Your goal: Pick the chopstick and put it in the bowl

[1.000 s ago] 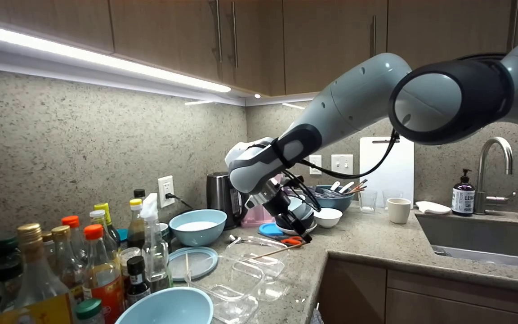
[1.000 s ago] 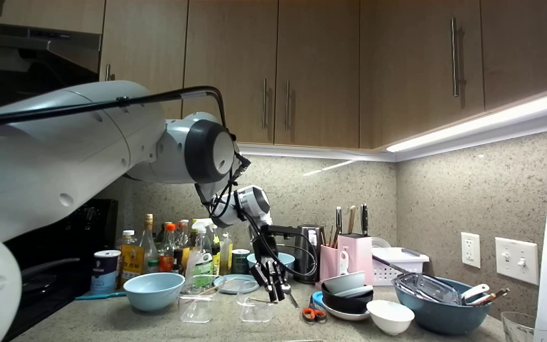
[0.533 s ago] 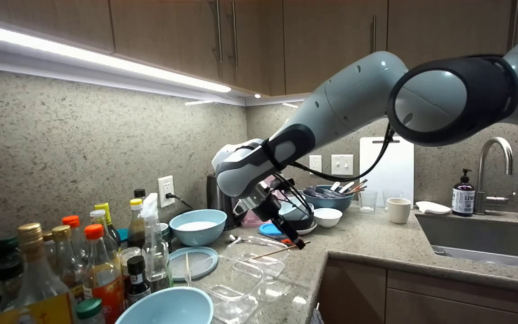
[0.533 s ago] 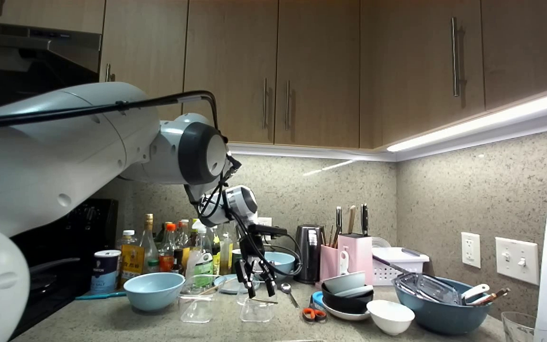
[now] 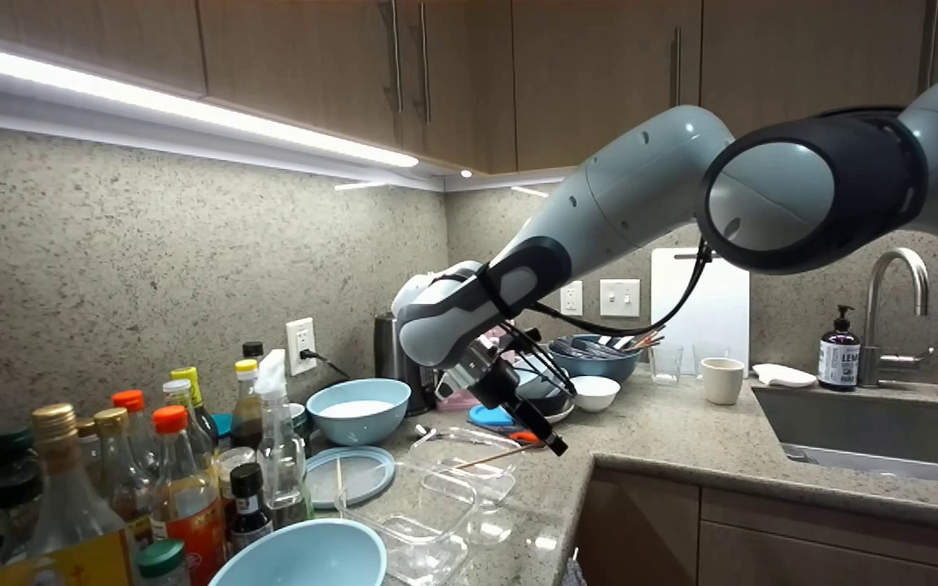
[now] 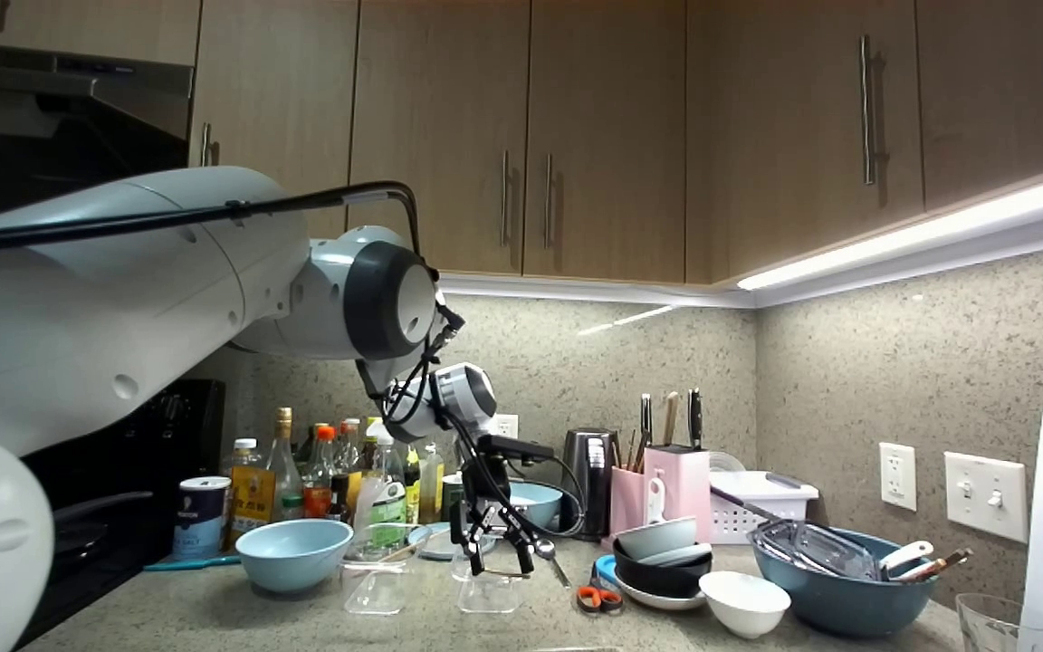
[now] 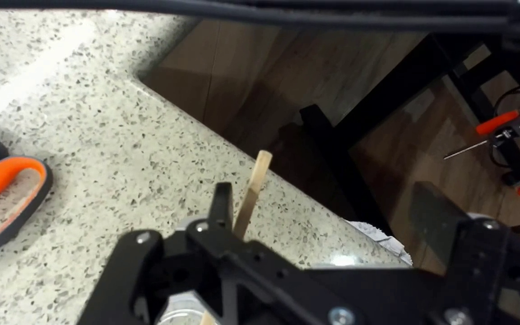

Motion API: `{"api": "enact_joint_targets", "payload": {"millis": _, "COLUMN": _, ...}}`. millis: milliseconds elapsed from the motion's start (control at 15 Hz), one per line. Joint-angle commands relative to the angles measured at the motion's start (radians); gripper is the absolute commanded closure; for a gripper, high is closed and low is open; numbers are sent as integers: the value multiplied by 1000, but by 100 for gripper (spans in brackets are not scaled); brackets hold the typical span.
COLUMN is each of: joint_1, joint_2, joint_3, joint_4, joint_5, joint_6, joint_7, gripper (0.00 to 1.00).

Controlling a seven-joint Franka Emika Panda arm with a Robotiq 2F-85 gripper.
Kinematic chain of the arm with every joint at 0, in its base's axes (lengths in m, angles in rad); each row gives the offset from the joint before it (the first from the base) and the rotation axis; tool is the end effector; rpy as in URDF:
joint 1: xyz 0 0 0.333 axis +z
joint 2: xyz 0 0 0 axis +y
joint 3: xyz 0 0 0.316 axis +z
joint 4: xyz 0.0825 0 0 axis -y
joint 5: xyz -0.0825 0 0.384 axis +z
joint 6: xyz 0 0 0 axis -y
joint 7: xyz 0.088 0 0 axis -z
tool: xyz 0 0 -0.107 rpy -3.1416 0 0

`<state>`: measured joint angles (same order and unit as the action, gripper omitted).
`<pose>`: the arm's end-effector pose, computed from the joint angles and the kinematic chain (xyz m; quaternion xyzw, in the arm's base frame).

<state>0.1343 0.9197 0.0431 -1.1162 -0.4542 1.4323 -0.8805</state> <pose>0.6975 0.0639 0.2317 0.7897 0.5005 -0.3429 0.0912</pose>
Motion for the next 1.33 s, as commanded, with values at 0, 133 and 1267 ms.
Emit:
{"api": "enact_joint_targets", "payload": {"millis": 0, "joint_1": -19, "joint_2": 6, "joint_3": 4, "joint_4": 9, "joint_5": 27, "joint_6": -33, "joint_7": 0, "gripper": 25}}
{"api": "enact_joint_targets", "payload": {"millis": 133, "joint_1": -28, "joint_2": 7, "joint_3": 9, "joint_4": 8, "joint_5": 35, "joint_6": -36, "joint_7": -8, "gripper": 32}}
{"api": "enact_joint_targets", "payload": {"millis": 1267, "joint_1": -28, "joint_2": -29, "joint_3": 6, "joint_4": -4, "joint_5": 49, "joint_6": -16, "joint_7": 33, "gripper": 93}}
